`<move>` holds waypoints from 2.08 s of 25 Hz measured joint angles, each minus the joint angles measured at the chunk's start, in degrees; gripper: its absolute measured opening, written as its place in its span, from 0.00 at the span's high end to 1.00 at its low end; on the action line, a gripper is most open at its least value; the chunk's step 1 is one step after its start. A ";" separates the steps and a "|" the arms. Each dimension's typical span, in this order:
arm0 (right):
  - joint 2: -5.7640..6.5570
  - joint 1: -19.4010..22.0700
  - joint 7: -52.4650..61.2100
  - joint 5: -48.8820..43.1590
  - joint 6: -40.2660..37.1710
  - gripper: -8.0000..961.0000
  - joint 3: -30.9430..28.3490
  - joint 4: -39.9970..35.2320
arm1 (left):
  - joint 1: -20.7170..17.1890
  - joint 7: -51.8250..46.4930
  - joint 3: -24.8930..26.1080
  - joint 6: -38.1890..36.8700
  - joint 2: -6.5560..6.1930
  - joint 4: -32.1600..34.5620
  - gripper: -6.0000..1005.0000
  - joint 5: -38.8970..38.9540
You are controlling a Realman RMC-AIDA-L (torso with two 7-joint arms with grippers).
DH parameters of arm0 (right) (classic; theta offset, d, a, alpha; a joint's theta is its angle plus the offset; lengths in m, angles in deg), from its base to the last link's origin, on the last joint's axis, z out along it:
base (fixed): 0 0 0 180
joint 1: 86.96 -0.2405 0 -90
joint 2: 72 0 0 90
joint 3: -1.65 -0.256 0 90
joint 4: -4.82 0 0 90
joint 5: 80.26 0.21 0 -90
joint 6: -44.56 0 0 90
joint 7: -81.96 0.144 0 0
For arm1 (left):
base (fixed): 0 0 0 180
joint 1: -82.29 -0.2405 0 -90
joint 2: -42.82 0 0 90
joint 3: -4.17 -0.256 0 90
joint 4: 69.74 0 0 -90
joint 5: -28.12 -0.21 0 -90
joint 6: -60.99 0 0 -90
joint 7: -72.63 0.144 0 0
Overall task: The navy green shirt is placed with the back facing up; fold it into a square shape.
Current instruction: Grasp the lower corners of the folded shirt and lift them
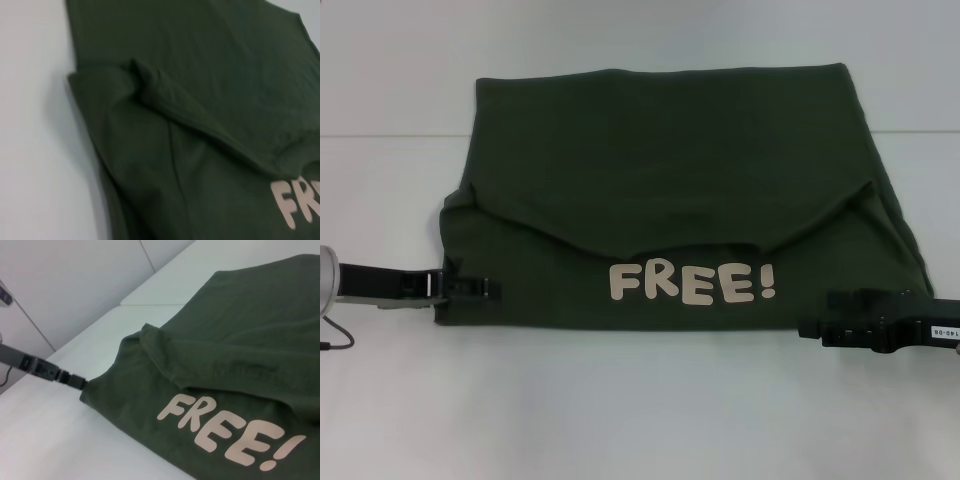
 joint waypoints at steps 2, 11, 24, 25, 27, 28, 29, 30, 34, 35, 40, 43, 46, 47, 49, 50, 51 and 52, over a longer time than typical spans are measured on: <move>0.03 0.03 -0.01 0.13 0.18 0.05 -0.09 0.00 | 0.01 0.27 -0.38 -0.84 0.06 -0.17 0.16 0.13; -0.01 -0.40 -0.05 0.19 0.45 0.05 -0.26 0.02 | 0.45 2.30 -0.89 -0.53 0.34 -0.22 0.23 0.13; -0.04 -0.24 0.79 1.09 0.10 0.05 -0.39 -0.05 | 0.18 5.18 -2.87 2.35 0.96 0.19 0.55 -0.61; 0.04 -0.19 1.18 1.10 0.07 0.05 -0.40 -0.10 | 0.18 5.18 -2.87 2.35 0.96 0.19 0.61 -0.61; 0.24 -0.15 2.48 1.11 -0.02 0.05 -0.40 -0.40 | 0.25 5.16 -2.89 2.46 0.96 0.17 0.71 -0.82; 0.34 -0.15 3.32 1.12 -0.09 0.05 -0.40 -0.77 | 0.27 5.15 -2.90 2.47 0.95 0.11 0.76 -0.87; 0.43 -0.15 4.67 1.13 -0.17 0.05 -0.40 -1.58 | 0.29 5.16 -2.91 2.46 0.95 0.07 0.78 -0.94; 0.52 -0.12 6.71 1.05 -0.25 0.05 -0.29 -2.68 | 0.29 5.17 -2.91 2.46 0.95 0.04 0.80 -0.98; 1.54 -0.62 17.96 -1.52 -0.31 0.05 0.31 -8.87 | 0.35 5.30 -2.91 2.45 0.86 -0.02 0.87 -1.38; 2.03 -1.15 22.45 -3.45 -0.47 0.05 0.46 -10.86 | 0.41 5.29 -2.90 2.44 0.81 -0.02 0.89 -1.64; 5.37 -5.96 46.31 -17.00 -3.89 0.05 1.99 -20.01 | 0.62 5.15 -2.91 2.38 0.69 -0.02 0.97 -2.53; 5.31 -9.93 54.02 -27.79 -7.53 0.05 2.47 -24.29 | 0.69 5.14 -2.89 2.34 0.64 -0.02 0.97 -2.63; 3.69 -14.00 55.60 -38.44 -7.76 0.05 3.71 -24.47 | 0.79 5.13 -2.90 2.33 0.65 -0.02 0.97 -2.63; 3.09 -14.99 55.67 -40.92 -6.91 0.05 4.08 -23.71 | 0.79 5.13 -2.92 2.31 0.65 -0.02 0.97 -2.63; 2.49 -15.97 55.63 -42.32 -4.30 0.05 4.71 -20.95 | 0.83 5.12 -2.90 2.33 0.65 -0.01 0.97 -2.63; 2.42 -16.25 55.58 -42.18 -2.99 0.05 5.09 -19.33 | 0.83 5.12 -2.90 2.33 0.65 -0.01 0.97 -2.63; 2.38 -16.45 55.49 -41.92 -1.91 0.05 5.36 -17.89 | 0.84 5.11 -2.89 2.32 0.65 -0.01 0.97 -2.62; 2.35 -16.65 55.41 -41.71 -0.68 0.05 5.65 -16.41 | 0.84 5.10 -2.87 2.29 0.65 -0.01 0.97 -2.61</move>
